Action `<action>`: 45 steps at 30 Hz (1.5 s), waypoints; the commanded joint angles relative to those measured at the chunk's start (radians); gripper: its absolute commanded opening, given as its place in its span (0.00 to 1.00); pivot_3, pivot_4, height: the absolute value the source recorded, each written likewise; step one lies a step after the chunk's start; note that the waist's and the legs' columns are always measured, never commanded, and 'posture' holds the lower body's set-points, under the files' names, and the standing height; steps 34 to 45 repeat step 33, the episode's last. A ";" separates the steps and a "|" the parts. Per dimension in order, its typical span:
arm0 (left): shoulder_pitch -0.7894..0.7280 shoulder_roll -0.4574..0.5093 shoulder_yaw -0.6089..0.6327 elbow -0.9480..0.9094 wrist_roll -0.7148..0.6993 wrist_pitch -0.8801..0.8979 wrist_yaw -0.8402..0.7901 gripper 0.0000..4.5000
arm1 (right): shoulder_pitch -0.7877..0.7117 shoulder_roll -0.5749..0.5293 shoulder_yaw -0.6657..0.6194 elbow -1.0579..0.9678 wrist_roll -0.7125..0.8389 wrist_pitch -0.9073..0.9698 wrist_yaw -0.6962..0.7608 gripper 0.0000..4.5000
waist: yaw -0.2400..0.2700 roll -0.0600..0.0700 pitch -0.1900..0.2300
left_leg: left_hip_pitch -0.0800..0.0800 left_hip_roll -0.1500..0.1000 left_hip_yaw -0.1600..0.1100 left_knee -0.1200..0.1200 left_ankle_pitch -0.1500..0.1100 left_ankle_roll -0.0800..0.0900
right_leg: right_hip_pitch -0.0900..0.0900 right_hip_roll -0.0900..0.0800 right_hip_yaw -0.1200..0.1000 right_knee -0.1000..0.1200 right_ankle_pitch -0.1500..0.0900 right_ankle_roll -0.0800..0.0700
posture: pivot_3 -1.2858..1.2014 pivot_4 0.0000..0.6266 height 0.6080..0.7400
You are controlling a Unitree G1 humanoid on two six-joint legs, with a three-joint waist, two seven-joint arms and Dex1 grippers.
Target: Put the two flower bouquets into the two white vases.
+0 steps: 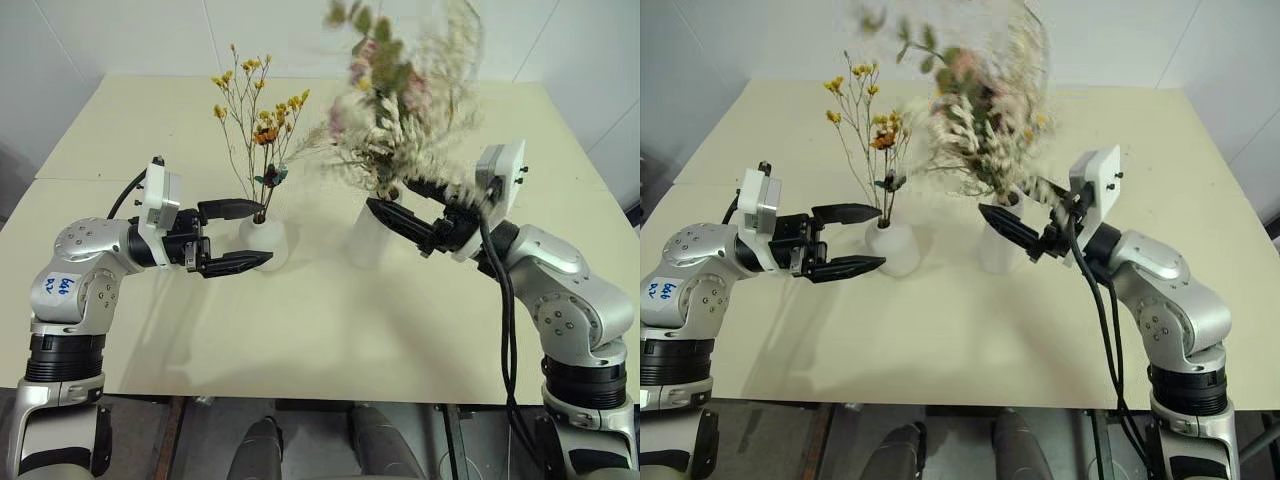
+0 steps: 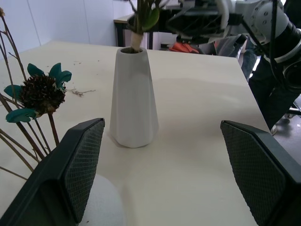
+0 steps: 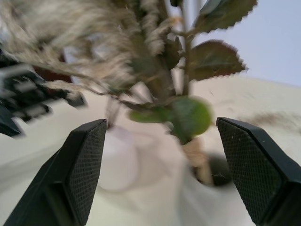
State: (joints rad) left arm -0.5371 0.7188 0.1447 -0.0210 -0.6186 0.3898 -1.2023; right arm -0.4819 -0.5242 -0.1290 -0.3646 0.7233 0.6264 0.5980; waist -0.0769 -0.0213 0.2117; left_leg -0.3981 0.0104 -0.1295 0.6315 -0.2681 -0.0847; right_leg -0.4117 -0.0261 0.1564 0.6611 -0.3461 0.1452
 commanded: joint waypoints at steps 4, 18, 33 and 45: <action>0.000 0.011 0.021 -0.013 0.004 -0.016 0.005 0.94 | 0.056 -0.044 -0.089 0.028 -0.024 -0.063 0.032 0.87 | 0.000 0.000 0.000 | 0.000 0.000 0.000 0.000 0.000 0.000 | 0.000 0.000 0.000 0.000 0.000 0.000 | 0.52 0.24 1.00; 0.112 0.127 0.112 -0.056 -0.017 -0.002 -0.017 0.94 | 0.234 -0.300 -0.267 -0.028 -0.006 -0.065 0.211 0.87 | 0.001 0.000 0.000 | 0.000 0.000 0.000 0.000 0.000 0.000 | 0.001 0.000 0.000 -0.001 0.000 0.000 | 0.52 0.24 1.00; 0.189 0.162 0.150 -0.071 -0.028 0.004 -0.037 0.94 | 0.264 -0.427 -0.214 -0.061 -0.043 -0.124 0.389 0.87 | 0.009 0.000 0.000 | 0.007 0.001 0.002 -0.001 0.000 0.000 | 0.008 0.001 0.001 -0.002 0.000 0.000 | 0.52 0.24 1.00; 0.189 0.162 0.150 -0.071 -0.028 0.004 -0.037 0.94 | 0.264 -0.427 -0.214 -0.061 -0.043 -0.124 0.389 0.87 | 0.009 0.000 0.000 | 0.007 0.001 0.002 -0.001 0.000 0.000 | 0.008 0.001 0.001 -0.002 0.000 0.000 | 0.52 0.24 1.00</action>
